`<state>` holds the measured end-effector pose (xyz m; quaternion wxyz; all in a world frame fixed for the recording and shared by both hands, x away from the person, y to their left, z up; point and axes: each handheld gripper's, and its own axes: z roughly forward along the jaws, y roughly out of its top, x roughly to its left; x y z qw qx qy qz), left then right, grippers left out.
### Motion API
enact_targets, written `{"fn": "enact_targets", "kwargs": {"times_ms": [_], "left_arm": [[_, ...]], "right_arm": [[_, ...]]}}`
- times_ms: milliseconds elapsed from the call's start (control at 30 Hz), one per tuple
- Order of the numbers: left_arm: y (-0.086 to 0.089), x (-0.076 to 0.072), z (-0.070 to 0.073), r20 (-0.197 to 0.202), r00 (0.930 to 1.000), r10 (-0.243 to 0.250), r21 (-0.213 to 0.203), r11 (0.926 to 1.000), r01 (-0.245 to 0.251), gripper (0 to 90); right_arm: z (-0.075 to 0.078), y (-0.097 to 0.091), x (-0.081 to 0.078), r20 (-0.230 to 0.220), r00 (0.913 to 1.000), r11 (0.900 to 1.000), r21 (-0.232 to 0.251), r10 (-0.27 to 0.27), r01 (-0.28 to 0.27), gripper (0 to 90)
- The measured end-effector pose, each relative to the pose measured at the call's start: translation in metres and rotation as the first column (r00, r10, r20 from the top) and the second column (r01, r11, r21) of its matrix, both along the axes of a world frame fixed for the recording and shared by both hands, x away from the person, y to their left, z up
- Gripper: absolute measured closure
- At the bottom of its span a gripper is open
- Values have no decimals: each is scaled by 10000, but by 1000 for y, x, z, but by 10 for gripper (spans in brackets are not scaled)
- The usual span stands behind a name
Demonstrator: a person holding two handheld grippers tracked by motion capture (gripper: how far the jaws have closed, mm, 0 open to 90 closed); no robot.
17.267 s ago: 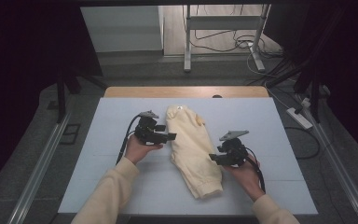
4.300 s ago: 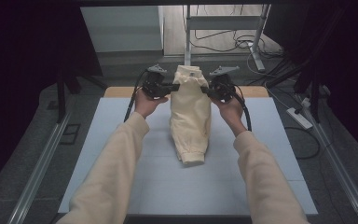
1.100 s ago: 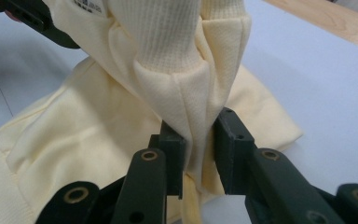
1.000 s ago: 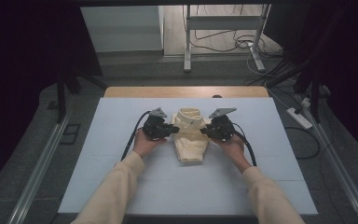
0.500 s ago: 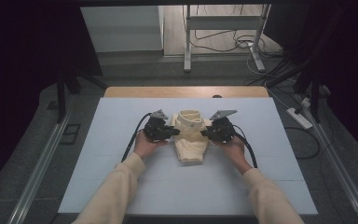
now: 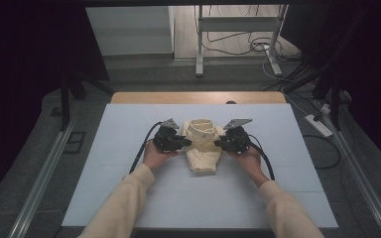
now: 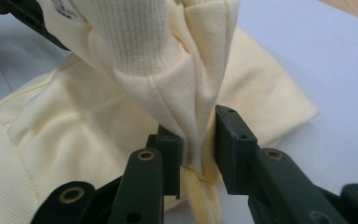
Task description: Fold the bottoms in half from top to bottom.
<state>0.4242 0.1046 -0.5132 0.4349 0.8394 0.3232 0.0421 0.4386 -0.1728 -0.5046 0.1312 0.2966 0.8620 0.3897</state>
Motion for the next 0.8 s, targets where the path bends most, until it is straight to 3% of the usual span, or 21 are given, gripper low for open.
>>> {"fn": "enact_targets", "kwargs": {"times_ms": [233,333,467,600,800], "left_arm": [[-1,-2,1,-8,10000,15,33,10000,-15,730],[-2,-3,3,64,10000,63,50,10000,-63,693],[-1,-5,9,72,9997,254,-108,9996,-253,527],[0,-10,16,71,9992,398,-121,9991,-397,431],[8,-23,29,64,9983,576,-329,9978,-574,321]], "right_arm": [[0,-1,-1,6,10000,10000,24,-26,26,698],[2,-1,-1,-67,9999,9999,106,-129,129,642],[7,-7,-3,-217,9988,9985,311,-450,457,532],[12,-13,-8,-228,9977,9974,342,-632,640,477],[22,-21,-21,-291,9985,9974,534,-468,483,415]]}}
